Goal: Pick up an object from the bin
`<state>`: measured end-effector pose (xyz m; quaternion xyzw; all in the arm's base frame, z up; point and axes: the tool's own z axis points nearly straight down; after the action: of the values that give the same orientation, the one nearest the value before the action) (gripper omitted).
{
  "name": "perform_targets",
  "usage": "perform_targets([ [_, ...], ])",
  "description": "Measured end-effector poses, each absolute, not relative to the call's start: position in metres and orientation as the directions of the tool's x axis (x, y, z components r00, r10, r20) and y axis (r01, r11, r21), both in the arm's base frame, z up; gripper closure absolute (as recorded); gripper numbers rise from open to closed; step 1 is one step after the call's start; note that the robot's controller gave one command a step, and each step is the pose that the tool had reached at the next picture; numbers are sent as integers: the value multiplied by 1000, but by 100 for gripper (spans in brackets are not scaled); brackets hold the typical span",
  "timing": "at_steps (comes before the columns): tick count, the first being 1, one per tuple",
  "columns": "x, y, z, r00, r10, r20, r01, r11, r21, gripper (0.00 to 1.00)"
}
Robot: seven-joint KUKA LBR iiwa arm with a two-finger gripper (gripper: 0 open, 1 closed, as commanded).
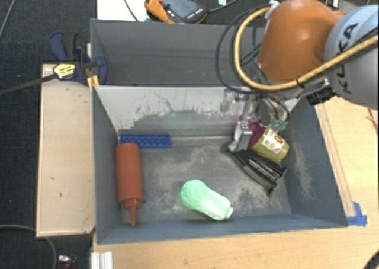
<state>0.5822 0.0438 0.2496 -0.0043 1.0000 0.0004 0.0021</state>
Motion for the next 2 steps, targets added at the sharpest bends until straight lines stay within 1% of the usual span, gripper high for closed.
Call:
perform_targets([
  [1, 588, 127, 114, -987, -163, -10, -163, 987, 0, 0],
  [2, 556, 251, 164, -978, 209, -20, 209, 978, 11, 0],
])
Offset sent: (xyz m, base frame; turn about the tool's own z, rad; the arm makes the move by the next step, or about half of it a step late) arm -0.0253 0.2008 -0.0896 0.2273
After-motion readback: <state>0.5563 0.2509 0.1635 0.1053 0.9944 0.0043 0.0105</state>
